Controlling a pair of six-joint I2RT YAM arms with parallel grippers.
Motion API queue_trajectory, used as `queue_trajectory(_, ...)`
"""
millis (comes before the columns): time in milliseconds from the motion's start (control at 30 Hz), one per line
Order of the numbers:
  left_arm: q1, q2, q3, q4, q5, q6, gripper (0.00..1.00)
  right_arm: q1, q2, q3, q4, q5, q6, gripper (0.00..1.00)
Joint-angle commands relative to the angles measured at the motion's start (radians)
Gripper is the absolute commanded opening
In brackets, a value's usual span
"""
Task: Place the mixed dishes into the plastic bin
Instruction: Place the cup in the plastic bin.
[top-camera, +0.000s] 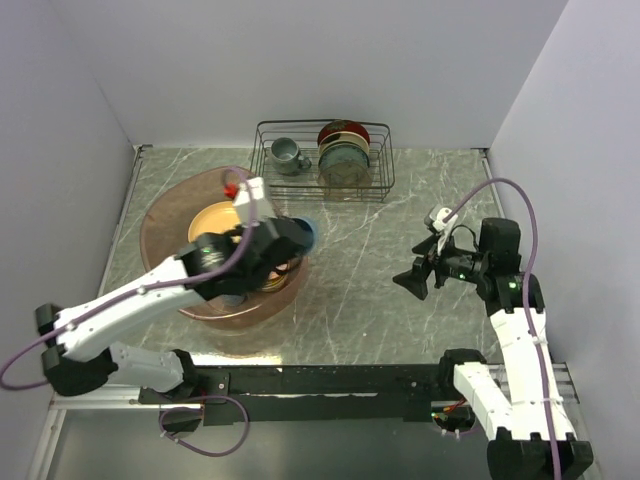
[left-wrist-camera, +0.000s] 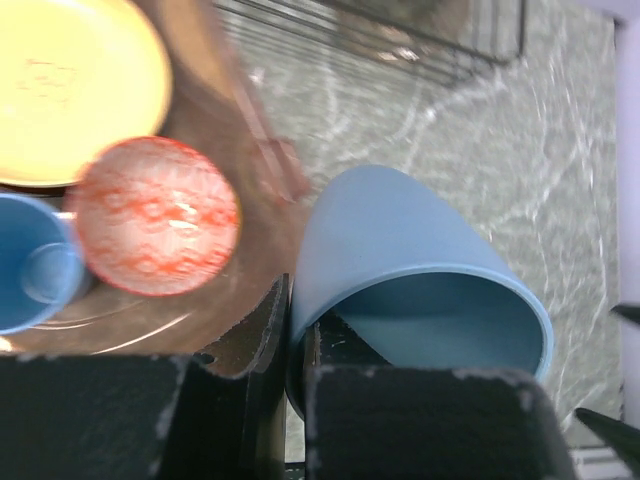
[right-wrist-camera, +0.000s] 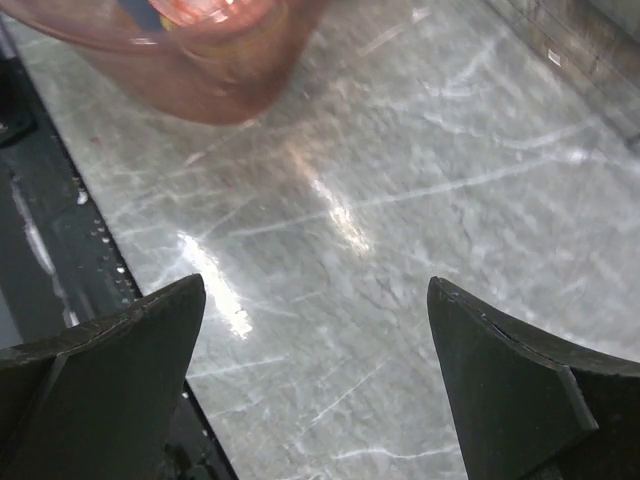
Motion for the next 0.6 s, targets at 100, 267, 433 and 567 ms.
queue_trajectory(100, 0.169, -0.198, -0.071, -0.104, 0.059, -0.043, 0.01, -0.075, -0.028, -0.156, 0.209, -0.030, 0.067, 1.00)
queue_trajectory(267, 0.231, -0.235, -0.070, -0.207, 0.038, -0.065, 0.01, -0.087, 0.011, -0.150, 0.197, -0.041, 0.055, 1.00)
queue_trajectory(433, 0.271, -0.235, -0.068, -0.301, 0.052, -0.091, 0.01, -0.085, 0.030, -0.141, 0.186, -0.038, 0.052, 1.00)
queue_trajectory(567, 0.304, -0.249, -0.096, -0.332, 0.070, -0.112, 0.01, -0.087, 0.027, -0.146, 0.191, -0.030, 0.056, 1.00)
